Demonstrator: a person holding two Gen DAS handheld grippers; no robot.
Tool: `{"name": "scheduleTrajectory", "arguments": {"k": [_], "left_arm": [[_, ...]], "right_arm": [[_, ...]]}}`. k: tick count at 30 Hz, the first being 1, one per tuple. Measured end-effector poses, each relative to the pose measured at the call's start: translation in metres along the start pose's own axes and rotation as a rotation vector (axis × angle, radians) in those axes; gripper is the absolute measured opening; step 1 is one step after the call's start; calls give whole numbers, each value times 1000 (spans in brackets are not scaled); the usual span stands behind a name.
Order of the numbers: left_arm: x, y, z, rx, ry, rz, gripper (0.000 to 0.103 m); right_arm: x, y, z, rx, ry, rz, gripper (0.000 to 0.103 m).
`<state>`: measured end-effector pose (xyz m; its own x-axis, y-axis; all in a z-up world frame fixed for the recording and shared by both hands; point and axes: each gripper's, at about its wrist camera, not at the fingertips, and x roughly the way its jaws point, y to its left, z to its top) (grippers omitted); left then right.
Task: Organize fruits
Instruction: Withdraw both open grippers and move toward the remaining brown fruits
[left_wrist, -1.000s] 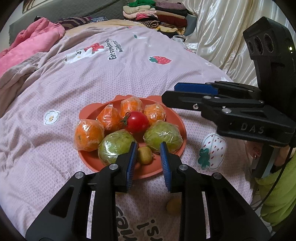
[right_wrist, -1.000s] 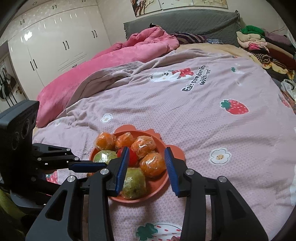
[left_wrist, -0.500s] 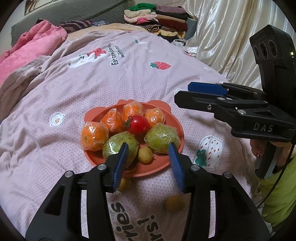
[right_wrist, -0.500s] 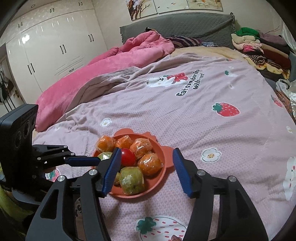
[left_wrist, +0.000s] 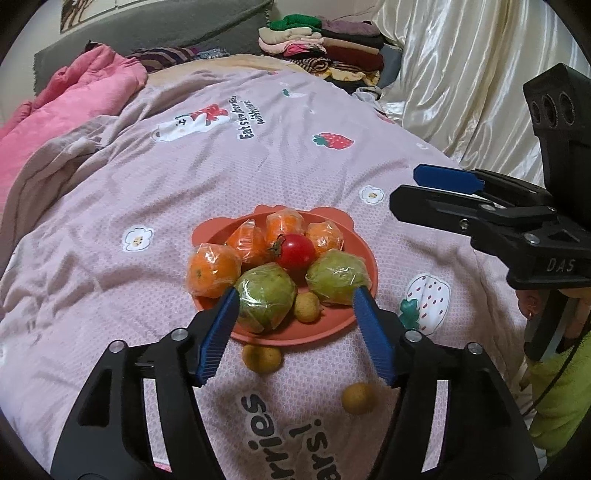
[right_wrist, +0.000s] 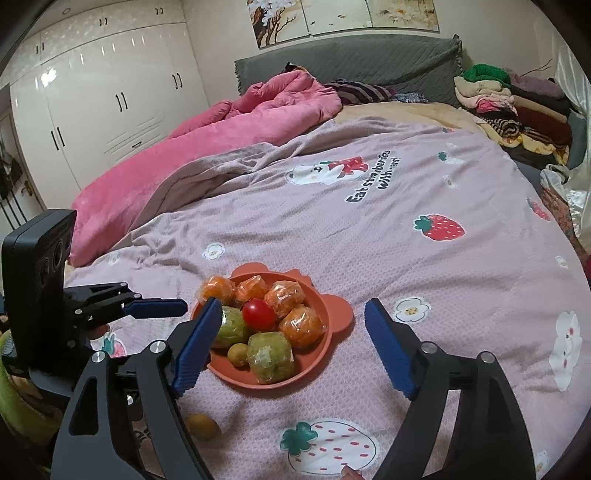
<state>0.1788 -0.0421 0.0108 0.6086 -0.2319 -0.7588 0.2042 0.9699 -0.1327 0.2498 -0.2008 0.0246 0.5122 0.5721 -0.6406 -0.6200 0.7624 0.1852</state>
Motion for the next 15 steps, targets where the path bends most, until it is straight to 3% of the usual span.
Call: {"name": "scheduleTrajectory", "arguments": {"k": [15], "left_arm": [[-18, 10, -5, -35, -39, 31, 80]], "right_arm": [[-20, 11, -8, -1, -29, -30, 94]]}}
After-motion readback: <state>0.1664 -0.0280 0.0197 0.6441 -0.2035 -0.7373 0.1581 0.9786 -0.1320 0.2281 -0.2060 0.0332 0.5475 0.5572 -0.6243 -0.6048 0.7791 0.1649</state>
